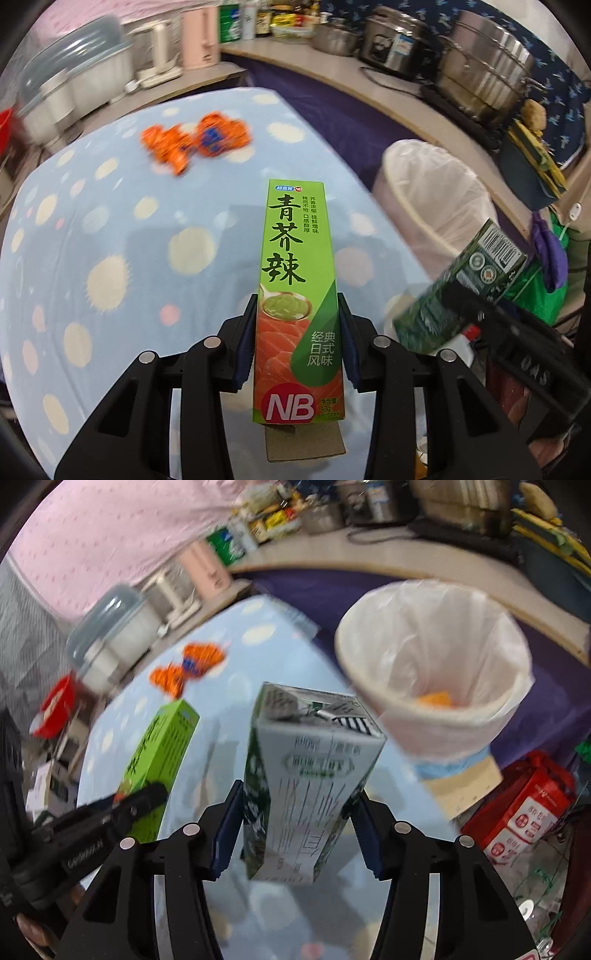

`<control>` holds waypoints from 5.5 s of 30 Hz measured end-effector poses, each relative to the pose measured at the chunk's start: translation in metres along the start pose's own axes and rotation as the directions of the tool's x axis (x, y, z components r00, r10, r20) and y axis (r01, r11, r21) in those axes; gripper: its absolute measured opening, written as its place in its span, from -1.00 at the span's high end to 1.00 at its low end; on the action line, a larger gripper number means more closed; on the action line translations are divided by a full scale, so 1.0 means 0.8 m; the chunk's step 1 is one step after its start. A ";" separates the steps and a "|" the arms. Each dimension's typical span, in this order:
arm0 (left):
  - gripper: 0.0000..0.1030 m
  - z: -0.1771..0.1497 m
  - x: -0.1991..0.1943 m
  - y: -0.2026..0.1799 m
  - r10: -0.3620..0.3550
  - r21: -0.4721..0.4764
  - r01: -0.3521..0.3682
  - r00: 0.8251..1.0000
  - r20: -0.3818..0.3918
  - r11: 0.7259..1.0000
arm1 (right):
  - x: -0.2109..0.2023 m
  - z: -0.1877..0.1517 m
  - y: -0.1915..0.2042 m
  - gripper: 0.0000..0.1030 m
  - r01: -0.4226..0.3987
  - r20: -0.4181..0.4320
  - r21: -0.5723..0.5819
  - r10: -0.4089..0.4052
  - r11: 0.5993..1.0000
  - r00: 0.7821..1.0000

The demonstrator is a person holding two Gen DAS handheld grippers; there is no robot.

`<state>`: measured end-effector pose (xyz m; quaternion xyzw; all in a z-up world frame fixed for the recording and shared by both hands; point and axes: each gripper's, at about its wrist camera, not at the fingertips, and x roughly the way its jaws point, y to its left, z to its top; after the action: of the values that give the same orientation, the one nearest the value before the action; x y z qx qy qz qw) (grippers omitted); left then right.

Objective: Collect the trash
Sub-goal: 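Lift the milk carton and wasabi box with both tools over the bin, then open both tools to drop the milk carton and wasabi box into the bin, then move both tools back over the orange wrappers on the table, then grasp one orange wrapper with the right tool while the left tool grasps the other, then carry both orange wrappers with both tools over the bin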

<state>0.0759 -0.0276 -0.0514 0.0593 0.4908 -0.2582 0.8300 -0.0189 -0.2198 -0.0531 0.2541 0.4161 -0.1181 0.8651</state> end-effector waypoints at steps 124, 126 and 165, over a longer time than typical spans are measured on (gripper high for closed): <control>0.50 0.173 0.150 0.228 0.134 -0.309 -0.111 0.990 0.053 0.945 | 0.260 0.142 0.190 -0.17 -0.121 -0.016 -0.169 0.120 0.978 0.993; 0.50 0.170 0.137 0.215 0.134 -0.289 -0.109 0.989 0.069 0.951 | 0.242 0.142 0.181 -0.16 -0.115 0.003 -0.161 0.117 0.980 0.993; 0.50 0.115 -0.004 -0.120 -0.143 0.123 0.122 0.973 0.183 0.985 | -0.053 0.104 -0.095 -0.17 0.123 0.319 0.116 -0.154 0.986 0.935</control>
<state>0.0997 -0.1415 0.0129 0.0475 0.3966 -0.3444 0.8496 -0.0218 -0.3289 -0.0021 0.2414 0.2778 -0.2386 0.8987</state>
